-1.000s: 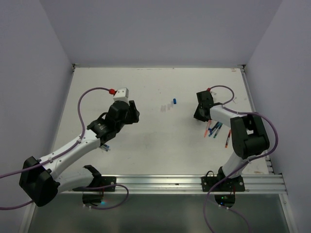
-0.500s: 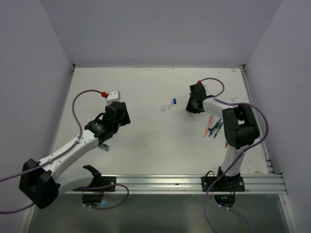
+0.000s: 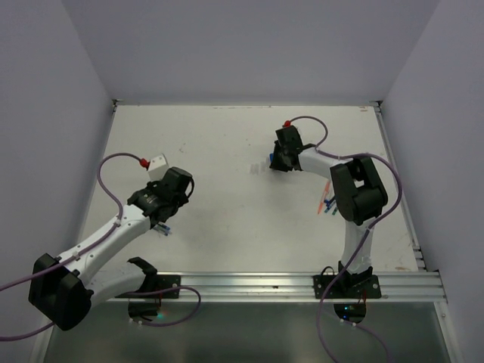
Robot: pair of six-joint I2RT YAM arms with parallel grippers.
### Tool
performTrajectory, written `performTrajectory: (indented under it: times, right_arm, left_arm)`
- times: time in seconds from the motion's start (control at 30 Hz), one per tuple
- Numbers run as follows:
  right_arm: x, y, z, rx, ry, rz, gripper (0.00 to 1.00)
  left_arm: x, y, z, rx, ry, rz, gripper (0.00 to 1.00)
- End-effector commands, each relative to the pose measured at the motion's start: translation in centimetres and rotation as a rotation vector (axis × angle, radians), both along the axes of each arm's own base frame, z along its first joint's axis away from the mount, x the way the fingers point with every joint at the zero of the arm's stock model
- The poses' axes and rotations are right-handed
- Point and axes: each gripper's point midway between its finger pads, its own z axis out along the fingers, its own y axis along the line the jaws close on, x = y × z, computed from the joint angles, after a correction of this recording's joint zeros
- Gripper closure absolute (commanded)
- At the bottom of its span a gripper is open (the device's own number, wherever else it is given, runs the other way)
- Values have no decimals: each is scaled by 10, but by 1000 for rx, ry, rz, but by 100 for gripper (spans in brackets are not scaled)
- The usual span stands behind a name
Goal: Open the pen caps
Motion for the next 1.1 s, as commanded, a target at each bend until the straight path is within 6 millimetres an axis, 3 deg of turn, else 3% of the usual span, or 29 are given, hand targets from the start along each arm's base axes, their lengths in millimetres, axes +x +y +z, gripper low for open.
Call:
performTrajectory:
  times: [0.0,0.13,0.23,0.37,0.4,0.5,0.53,0.6,0.63,0.83,1.0,1.07]
  right_arm:
    - [-7,13,-11,9,34,42,74]
    - [-5,16,-6,11,22,50,69]
    - [-5,16,5,-4,-4,50,60]
    - [-10,20,28,1,-38,61,53]
    - [-15,23,42,15,-63,70,52]
    - [-31,26,57,27,-83,91,50]
    - [-35,28,74,43,-112,101,50]
    - [-47,29,79,50,-118,119,49]
    - [-51,28,93,64,-148,123,49]
    - [-70,19,104,80,-181,131,44]
    - [-82,20,103,93,-178,153,40]
    - [-85,18,102,85,-178,157,33]
  left_arm:
    - [-12,15,-13,-8,37,106,54]
    - [-15,21,-15,-9,51,141,53]
    - [-15,25,-17,2,59,154,53]
    - [-11,30,-24,14,83,142,54]
    - [-9,31,-28,-11,93,150,54]
    - [-9,45,-42,-25,139,191,55]
    - [-12,49,-50,-20,168,207,55]
    - [-16,55,-59,-37,201,253,57]
    - [-21,57,-67,-43,222,286,57]
    - [-26,62,-80,-81,217,341,58]
    - [-27,71,-83,-66,221,371,58]
    - [-28,72,-83,-62,220,375,58]
